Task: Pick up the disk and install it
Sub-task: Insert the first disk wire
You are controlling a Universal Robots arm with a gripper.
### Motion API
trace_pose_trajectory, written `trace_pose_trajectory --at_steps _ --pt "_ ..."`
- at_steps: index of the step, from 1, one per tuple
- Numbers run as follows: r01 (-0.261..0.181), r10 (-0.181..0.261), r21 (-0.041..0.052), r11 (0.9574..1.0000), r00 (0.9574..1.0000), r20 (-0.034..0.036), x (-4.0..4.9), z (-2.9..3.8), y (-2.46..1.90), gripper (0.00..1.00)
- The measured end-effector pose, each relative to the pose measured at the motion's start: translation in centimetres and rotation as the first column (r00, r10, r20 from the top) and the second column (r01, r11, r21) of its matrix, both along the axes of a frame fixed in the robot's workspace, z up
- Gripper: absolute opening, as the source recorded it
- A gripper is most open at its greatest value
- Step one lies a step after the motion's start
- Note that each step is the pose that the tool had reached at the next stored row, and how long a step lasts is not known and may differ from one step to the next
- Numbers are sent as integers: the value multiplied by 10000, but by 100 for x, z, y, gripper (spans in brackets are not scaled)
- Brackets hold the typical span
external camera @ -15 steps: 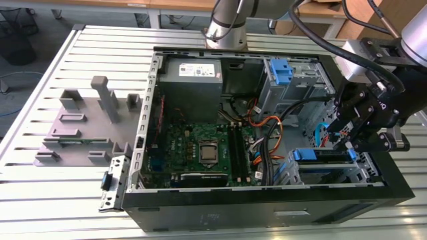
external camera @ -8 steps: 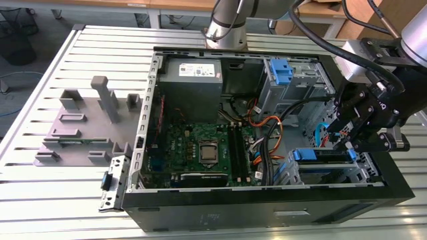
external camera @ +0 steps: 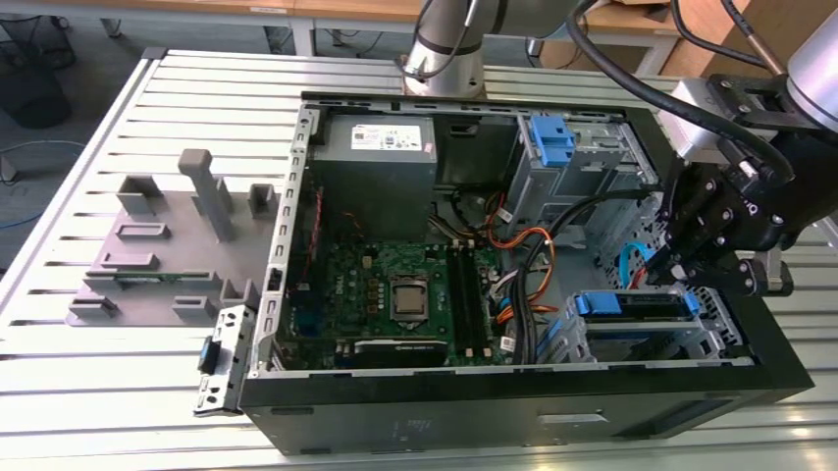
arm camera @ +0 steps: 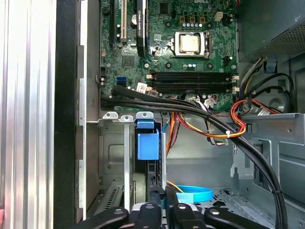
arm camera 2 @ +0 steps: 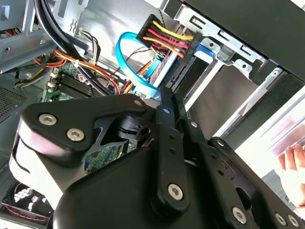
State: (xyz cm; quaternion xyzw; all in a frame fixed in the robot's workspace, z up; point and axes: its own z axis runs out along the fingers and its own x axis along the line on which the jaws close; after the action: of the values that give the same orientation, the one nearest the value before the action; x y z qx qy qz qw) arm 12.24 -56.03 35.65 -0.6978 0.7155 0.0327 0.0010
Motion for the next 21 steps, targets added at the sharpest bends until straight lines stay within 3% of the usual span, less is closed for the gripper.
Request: trace_pose_trajectory --at_steps 9,21 --pt "0 0 -5 10000 10000 1 0 -1 0 16" --pt "-63 63 -2 10000 10000 51 -5 -97 -12 16"
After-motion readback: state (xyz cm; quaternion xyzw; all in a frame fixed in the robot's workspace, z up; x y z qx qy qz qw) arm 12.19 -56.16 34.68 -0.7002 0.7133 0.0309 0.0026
